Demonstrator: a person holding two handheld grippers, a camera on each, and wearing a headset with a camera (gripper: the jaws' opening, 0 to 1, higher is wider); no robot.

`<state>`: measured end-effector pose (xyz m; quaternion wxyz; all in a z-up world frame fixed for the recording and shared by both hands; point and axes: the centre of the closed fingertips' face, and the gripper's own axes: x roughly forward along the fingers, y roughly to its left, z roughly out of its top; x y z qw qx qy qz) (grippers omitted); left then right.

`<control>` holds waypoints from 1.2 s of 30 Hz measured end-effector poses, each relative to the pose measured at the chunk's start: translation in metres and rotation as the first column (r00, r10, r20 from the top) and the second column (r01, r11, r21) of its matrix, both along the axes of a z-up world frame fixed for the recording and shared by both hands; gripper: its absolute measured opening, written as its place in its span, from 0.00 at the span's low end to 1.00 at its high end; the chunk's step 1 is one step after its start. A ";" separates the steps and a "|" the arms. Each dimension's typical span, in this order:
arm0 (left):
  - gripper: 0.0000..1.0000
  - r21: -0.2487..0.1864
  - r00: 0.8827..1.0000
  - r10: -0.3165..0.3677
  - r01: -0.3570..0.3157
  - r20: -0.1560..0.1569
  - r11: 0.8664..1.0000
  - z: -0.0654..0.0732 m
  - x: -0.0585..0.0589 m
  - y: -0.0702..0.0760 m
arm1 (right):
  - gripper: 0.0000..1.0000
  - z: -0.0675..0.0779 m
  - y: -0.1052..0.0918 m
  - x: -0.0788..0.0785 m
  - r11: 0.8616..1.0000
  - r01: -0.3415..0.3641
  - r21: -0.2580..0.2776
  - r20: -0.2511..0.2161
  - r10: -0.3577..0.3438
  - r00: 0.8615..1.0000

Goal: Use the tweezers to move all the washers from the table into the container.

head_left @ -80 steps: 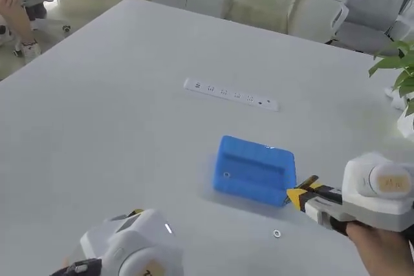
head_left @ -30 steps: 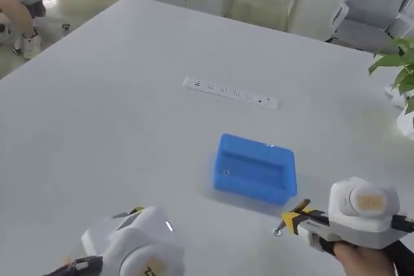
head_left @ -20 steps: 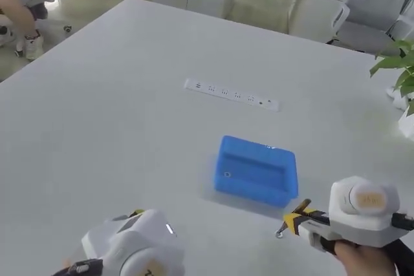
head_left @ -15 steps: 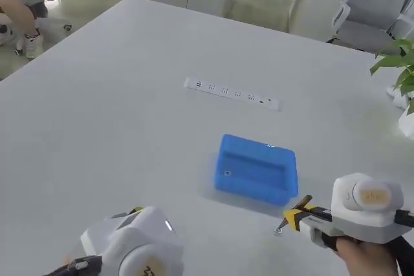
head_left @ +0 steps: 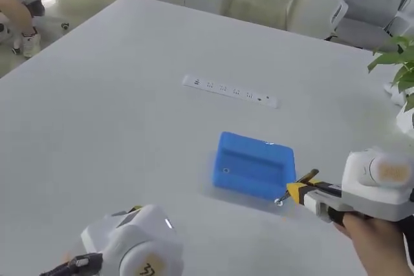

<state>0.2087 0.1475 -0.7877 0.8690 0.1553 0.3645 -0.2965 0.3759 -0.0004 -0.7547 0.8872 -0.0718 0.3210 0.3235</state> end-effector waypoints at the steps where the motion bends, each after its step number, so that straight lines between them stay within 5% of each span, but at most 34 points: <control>1: 0.99 -0.002 1.000 0.000 0.000 0.000 1.000 0.000 0.000 0.000 | 0.04 0.003 0.001 0.002 1.000 0.001 0.004 0.006 -0.001 1.000; 18: 0.98 0.017 1.000 -0.011 0.011 -0.001 1.000 0.001 0.001 -0.001 | 0.04 0.015 0.012 0.035 1.000 0.026 0.010 0.067 -0.027 0.997; 36: 0.99 0.021 1.000 0.001 -0.001 -0.003 1.000 0.003 0.004 0.001 | 0.04 -0.037 0.011 0.051 0.997 0.014 -0.076 -0.041 -0.017 0.999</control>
